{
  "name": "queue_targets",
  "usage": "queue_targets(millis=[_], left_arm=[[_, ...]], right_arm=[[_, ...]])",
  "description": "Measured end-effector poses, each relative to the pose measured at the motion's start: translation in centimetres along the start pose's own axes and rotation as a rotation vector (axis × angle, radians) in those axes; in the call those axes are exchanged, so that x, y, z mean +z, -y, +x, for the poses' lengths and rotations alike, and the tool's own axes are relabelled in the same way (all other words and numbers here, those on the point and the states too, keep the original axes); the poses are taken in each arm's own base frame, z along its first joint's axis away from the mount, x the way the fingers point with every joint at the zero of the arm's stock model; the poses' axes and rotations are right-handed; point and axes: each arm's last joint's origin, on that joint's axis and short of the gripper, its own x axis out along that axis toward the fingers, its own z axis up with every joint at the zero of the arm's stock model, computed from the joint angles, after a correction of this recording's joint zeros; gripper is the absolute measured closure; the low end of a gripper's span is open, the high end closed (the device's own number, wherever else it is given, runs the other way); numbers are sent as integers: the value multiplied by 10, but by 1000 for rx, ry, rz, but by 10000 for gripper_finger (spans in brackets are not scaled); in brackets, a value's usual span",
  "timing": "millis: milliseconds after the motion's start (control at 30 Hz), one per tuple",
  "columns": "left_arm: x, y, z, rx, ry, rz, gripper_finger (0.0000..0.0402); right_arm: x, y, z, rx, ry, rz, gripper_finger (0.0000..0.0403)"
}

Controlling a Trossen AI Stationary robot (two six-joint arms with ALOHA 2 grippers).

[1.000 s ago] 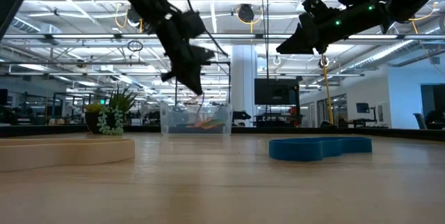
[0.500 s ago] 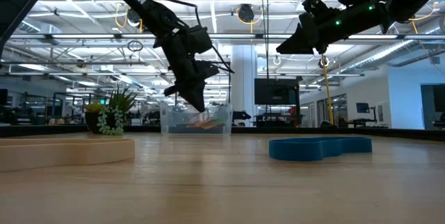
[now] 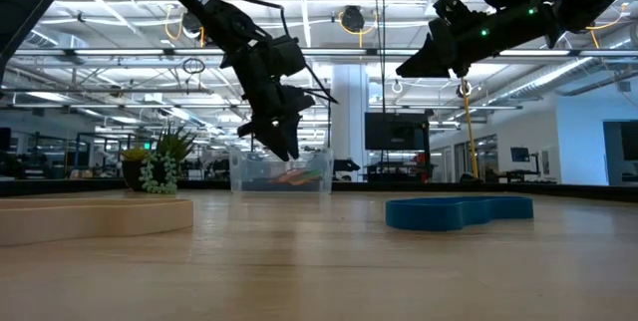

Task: Pick and place rubber bands into bin
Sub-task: Put the blue rubber band into the transparent bin

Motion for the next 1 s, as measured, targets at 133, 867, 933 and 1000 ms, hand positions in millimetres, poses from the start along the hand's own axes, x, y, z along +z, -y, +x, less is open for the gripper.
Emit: queue_targets(millis=[133, 867, 933, 1000], left_arm=[[3, 2, -12, -6, 33, 52, 225], [-34, 59, -263, -365, 567, 387, 206], [-44, 62, -271, -375, 545, 412, 207], [-53, 66, -273, -387, 499, 427, 209]], right_arm=[[0, 0, 0, 0, -1, 0, 287], [-1, 0, 0, 2, -12, -13, 287], [-1, 0, 0, 2, -12, -14, 287], [-1, 0, 0, 2, -12, -14, 287]])
